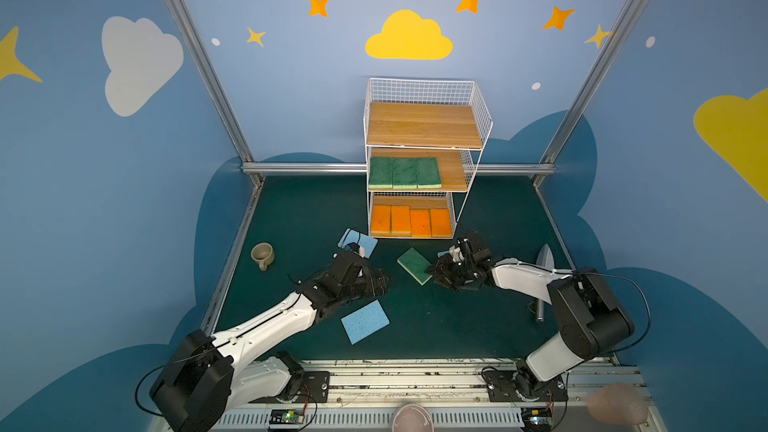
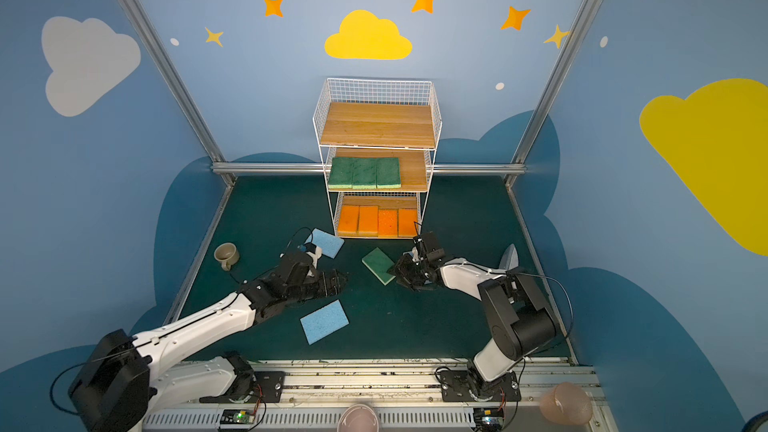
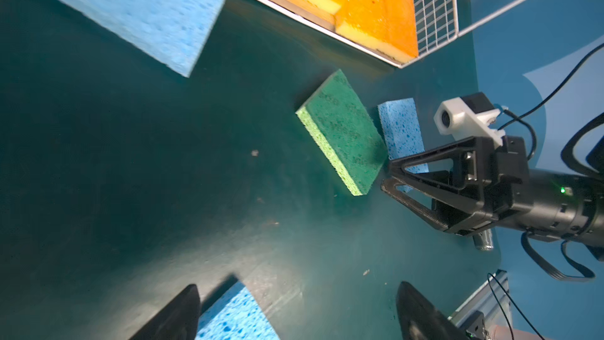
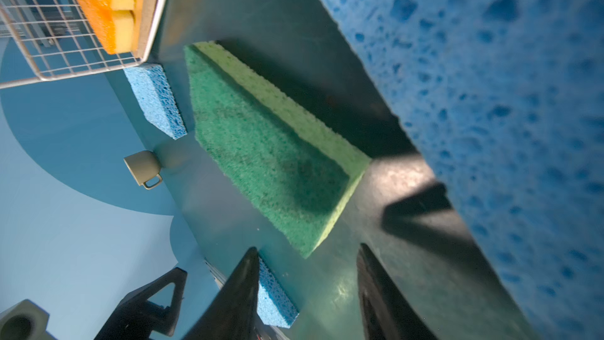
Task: Arrange cleaning sponges on a shelf
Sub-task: Rotate the cleaning sponge at the center of the table, then pick up the cleaning sponge at the center of the table.
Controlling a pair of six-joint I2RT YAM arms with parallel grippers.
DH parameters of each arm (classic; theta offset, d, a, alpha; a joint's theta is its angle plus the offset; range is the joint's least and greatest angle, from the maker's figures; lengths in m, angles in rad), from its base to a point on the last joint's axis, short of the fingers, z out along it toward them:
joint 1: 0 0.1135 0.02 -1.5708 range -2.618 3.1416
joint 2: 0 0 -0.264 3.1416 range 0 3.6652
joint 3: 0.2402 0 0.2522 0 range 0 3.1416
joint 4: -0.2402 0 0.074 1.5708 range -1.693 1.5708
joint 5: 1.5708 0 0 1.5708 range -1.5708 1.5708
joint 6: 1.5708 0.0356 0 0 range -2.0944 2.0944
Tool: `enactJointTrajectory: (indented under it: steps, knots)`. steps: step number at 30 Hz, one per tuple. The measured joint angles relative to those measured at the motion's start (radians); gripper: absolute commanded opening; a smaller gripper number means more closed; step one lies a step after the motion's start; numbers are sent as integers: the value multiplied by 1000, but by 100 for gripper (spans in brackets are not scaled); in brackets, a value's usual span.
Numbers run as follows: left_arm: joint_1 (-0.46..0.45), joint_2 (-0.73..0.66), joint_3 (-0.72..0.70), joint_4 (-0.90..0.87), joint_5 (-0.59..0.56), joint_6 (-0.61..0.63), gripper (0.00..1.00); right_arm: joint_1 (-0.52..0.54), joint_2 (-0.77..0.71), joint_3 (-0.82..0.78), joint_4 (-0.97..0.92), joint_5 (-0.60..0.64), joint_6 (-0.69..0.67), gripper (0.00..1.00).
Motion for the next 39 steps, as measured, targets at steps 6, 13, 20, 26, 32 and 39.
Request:
enactJointTrajectory:
  steps: [6, 13, 20, 26, 32, 39]
  knots:
    - [63, -53, -6, -38, 16, 15, 94, 8, 52, 27, 3, -2, 7, 38]
    - [110, -121, -16, -71, 38, 32, 94, 13, 90, 48, 14, 7, 15, 16]
    - [137, -182, -34, -122, 48, 37, 95, 21, 86, 51, 25, 26, 22, 0]
    - [148, -227, -30, -163, 56, 48, 95, 43, -37, 33, -16, 83, 27, 0]
    - [153, -231, 14, -206, 65, 71, 95, 56, -390, 32, -131, 187, 51, 0]
    - [163, -235, 52, -222, 83, 92, 95, 56, -711, 31, -185, 315, 87, 0]
